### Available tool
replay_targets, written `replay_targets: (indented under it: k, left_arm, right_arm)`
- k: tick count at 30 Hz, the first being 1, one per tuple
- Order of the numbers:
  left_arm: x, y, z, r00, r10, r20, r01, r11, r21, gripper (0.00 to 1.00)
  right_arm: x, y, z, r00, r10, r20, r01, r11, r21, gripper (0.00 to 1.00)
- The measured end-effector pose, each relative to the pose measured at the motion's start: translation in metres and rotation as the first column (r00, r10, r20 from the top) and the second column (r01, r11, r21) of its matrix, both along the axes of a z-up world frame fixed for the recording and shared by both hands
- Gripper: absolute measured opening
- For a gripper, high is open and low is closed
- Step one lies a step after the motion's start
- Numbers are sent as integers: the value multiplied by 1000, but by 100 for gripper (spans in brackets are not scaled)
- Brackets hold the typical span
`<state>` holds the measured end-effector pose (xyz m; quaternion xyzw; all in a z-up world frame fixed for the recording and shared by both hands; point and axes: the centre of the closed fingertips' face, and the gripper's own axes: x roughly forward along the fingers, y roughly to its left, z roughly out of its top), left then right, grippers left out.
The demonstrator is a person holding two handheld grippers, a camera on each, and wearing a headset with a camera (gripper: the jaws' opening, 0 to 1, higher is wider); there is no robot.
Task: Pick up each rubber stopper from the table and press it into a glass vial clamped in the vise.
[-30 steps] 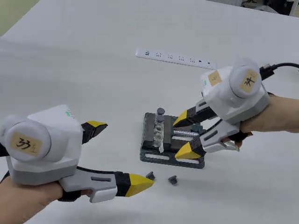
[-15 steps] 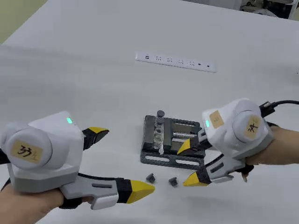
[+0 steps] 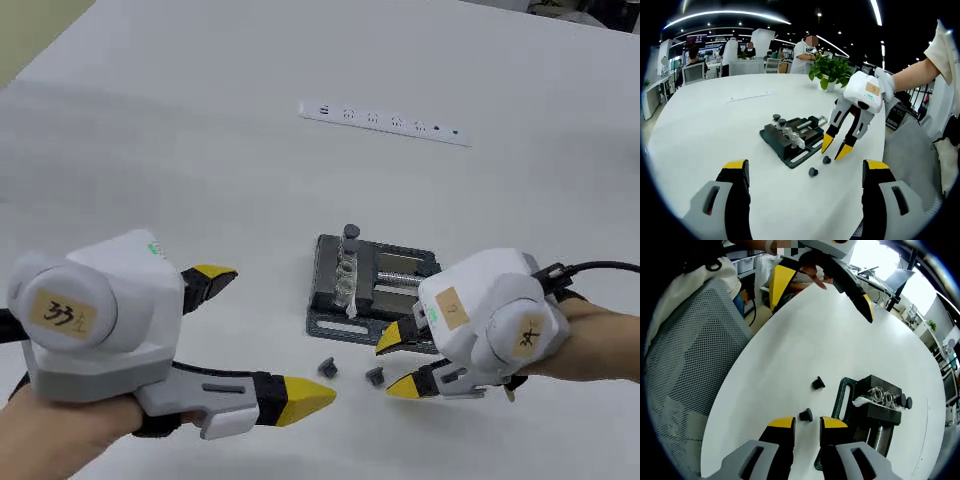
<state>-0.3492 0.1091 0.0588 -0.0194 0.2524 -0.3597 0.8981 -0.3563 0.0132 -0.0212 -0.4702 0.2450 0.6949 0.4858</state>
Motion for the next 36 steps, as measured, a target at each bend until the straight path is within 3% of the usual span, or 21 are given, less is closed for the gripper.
replay_targets:
  k: [5, 9, 17, 25, 32, 36]
  left_arm:
    - [-2, 2, -2, 1000, 6, -6, -6, 1000, -3, 93]
    - [-3, 4, -4, 1000, 11, -10, -11, 1000, -6, 93]
    - [-5, 5, -6, 1000, 15, -17, -15, 1000, -6, 93]
    - [-6, -1, -4, 999, 19, -27, -19, 1000, -20, 92]
    - [-5, -3, -1, 998, 33, -48, -35, 998, -54, 88]
    - [-3, -3, 0, 998, 23, -57, -26, 999, -47, 88]
  right_arm:
    - [-2, 1, -2, 1000, 4, -2, -4, 1000, 2, 11]
    - [-1, 2, -3, 999, 22, 33, -22, 1000, 8, 8]
    - [-4, 2, -8, 997, 60, 46, -60, 998, -15, 7]
    - [-3, 2, -9, 995, 73, 64, -72, 997, -18, 5]
    - [-5, 3, -7, 999, 24, 44, -24, 1000, 11, 5]
    - [1, 3, 4, 998, -20, 55, 17, 999, 43, 5]
